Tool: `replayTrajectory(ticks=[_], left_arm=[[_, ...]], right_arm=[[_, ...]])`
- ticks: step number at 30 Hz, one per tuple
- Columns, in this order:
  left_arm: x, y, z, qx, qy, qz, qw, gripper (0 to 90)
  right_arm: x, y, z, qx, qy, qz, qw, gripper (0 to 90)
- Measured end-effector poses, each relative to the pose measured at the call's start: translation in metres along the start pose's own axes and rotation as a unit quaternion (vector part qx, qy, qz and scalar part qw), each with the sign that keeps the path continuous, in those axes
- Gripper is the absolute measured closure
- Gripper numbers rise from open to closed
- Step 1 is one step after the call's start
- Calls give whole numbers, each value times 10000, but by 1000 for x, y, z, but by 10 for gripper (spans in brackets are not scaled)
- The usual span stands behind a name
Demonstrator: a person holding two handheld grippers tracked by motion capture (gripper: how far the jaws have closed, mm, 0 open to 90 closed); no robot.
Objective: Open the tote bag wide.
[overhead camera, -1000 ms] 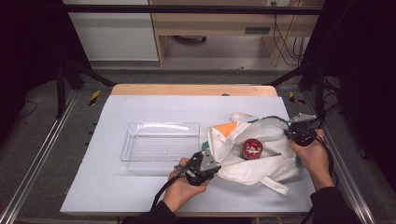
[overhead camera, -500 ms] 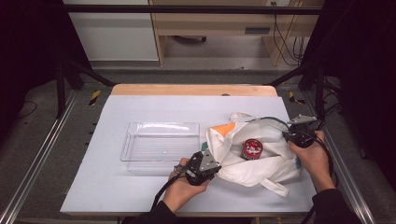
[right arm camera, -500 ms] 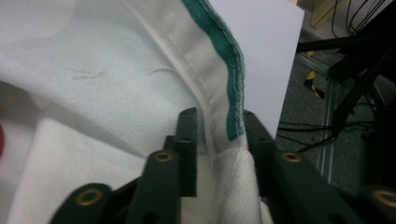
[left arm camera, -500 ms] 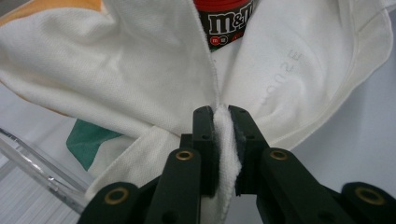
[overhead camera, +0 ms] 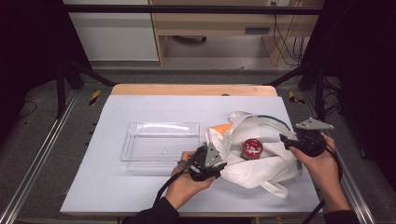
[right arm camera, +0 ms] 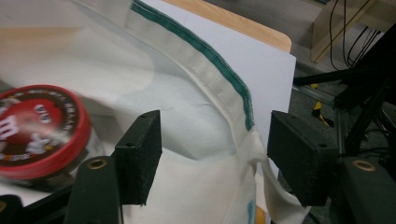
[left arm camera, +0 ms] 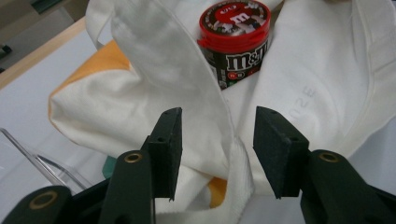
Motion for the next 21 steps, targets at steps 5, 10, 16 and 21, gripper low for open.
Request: replayTrajectory(ticks=[5,10,16,21], left_arm=[[-3,10,-5,38,32,32,10000,489],[-5,19,-14,73,58,79,9999,462],[-11,31,-23,54,212,99,9997,419],[-12,41,-30,55,255,124,9996,402]], right_arm=[[-20,0,-9,28,63,94,9999,306],[-36,-2,-14,34,27,124,9999,304],[-50,-6,-17,97,-11,84,9999,365],[-54,-14,-17,80,-78,34,9999,379]])
Point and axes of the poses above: each handheld gripper's, and its own axes: x roughly forward along the jaws, y roughly out of its top, z roughly to its right, the point moved 8 cm from there along x, roughly forward along the jaws, and after that the axes turned 10 degrees about -y, right-handed, at the moved point
